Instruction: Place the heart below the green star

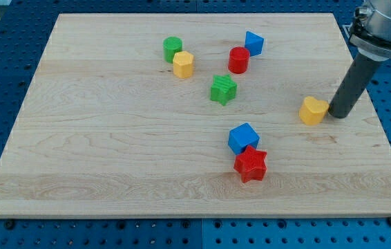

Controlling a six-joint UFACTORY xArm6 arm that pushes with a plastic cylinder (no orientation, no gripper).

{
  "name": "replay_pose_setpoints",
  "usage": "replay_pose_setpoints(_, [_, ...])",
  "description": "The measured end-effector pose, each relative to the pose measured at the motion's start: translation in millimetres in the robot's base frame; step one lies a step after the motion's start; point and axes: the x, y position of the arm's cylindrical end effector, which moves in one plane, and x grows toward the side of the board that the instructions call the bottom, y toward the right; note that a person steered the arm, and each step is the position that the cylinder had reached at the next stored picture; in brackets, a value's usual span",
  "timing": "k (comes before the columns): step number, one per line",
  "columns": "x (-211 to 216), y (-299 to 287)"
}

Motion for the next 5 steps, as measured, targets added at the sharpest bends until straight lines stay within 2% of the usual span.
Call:
replay_pose_setpoints(3, [0.0, -42.9])
replay_pose_setpoints(5, [-19.0, -47.5])
